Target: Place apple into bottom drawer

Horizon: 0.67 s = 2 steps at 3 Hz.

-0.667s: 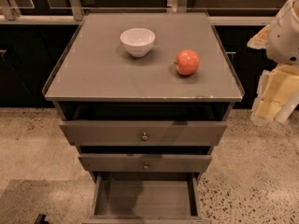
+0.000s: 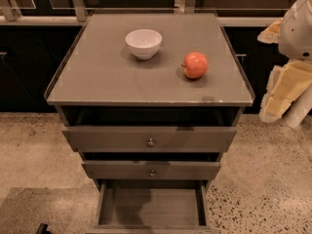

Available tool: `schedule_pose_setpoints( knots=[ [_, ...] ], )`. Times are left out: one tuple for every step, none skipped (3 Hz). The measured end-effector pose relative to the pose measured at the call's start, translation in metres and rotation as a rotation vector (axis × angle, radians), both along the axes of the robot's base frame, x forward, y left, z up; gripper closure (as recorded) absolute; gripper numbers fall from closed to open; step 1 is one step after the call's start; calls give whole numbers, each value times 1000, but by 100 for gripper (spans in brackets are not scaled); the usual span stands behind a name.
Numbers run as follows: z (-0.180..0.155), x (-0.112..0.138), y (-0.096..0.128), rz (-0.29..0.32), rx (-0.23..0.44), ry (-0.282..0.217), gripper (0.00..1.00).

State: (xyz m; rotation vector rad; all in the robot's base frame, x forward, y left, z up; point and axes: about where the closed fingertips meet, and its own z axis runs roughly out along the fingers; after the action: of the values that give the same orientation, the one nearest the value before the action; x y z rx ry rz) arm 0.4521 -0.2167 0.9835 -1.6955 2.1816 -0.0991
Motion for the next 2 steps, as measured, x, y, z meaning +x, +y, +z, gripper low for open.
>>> schedule_pose_setpoints(
  knots=[
    [9,40,8,45,85,-76,0],
    [9,87,18,88,204,-109,0]
  ],
)
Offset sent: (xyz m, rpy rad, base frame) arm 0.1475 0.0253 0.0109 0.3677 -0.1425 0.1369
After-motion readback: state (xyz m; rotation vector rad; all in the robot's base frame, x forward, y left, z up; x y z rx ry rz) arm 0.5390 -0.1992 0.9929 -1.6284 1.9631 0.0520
